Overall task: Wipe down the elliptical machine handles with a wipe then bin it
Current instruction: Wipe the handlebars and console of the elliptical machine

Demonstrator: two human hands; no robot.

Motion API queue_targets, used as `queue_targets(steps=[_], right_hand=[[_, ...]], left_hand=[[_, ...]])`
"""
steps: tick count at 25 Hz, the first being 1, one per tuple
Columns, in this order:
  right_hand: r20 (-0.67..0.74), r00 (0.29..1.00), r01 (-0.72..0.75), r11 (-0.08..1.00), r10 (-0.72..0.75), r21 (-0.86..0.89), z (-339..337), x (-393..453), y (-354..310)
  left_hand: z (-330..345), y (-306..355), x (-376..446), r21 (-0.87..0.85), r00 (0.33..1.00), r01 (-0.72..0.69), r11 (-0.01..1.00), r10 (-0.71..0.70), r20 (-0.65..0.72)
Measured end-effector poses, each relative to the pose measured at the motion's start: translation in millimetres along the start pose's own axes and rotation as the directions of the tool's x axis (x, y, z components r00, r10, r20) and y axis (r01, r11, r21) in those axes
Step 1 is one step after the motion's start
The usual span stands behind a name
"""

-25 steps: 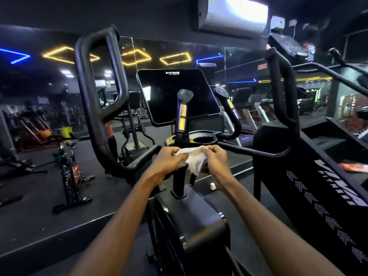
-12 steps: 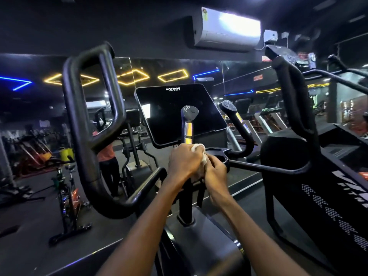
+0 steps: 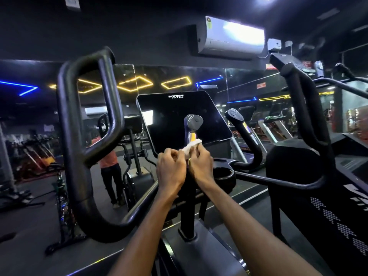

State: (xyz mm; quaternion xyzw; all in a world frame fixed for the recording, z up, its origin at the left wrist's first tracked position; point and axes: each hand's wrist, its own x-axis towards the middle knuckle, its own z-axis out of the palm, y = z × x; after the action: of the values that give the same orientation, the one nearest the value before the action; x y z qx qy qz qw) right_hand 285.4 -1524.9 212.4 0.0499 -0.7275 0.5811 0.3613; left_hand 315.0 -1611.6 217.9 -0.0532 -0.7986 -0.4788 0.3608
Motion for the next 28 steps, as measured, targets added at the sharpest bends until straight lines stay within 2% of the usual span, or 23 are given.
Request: queue_targets(steps=[3, 7, 12, 17, 20, 23, 24, 25, 27, 28], right_hand=[[-0.045, 0.999, -0.018, 0.995, 0.022, 0.1, 0, 21, -11], [0.02, 1.0, 0.008, 0.998, -0.009, 0.068, 15, -30, 25], [0.111, 0.987, -0.127, 0.985, 0.114, 0.114, 5, 39, -16], [0.182, 0.983, 0.02, 1.0, -0.022, 0.011, 11, -19, 28], [0.13, 0.989, 0.071, 0.996, -0.064, -0.049, 10, 7, 7], [0.219, 0.968, 0.164, 0.965, -0.119, -0.202, 5, 18, -14], [0.247, 0.952, 0.26, 0.907, -0.183, -0.331, 3, 5, -6], [0.282, 0.92, 0.382, 0.791, -0.274, -0.478, 1, -11, 7], [0.387, 0.802, 0.585, 0.468, -0.454, -0.663, -7, -27, 27], [0.447, 0.732, 0.652, 0.339, -0.514, -0.678, -11, -19, 27]], left_hand=[[6, -12, 6, -0.017, 0.999, 0.046, 0.999, -0.046, -0.016], [10, -23, 6, -0.055, 0.995, 0.104, 0.993, -0.103, 0.015], [22, -35, 13, -0.147, 0.986, 0.161, 0.976, -0.152, 0.07], [27, -40, 14, -0.266, 0.974, 0.226, 0.937, -0.219, 0.057], [29, -38, 15, -0.343, 0.963, 0.264, 0.902, -0.264, 0.048], [31, -38, 18, -0.395, 0.956, 0.276, 0.876, -0.292, 0.021], [31, -37, 18, -0.412, 0.954, 0.28, 0.867, -0.3, 0.018], [31, -39, 19, -0.426, 0.952, 0.282, 0.86, -0.305, 0.014], [31, -44, 21, -0.435, 0.948, 0.289, 0.853, -0.32, 0.003], [31, -45, 22, -0.445, 0.945, 0.293, 0.846, -0.326, 0.002]])
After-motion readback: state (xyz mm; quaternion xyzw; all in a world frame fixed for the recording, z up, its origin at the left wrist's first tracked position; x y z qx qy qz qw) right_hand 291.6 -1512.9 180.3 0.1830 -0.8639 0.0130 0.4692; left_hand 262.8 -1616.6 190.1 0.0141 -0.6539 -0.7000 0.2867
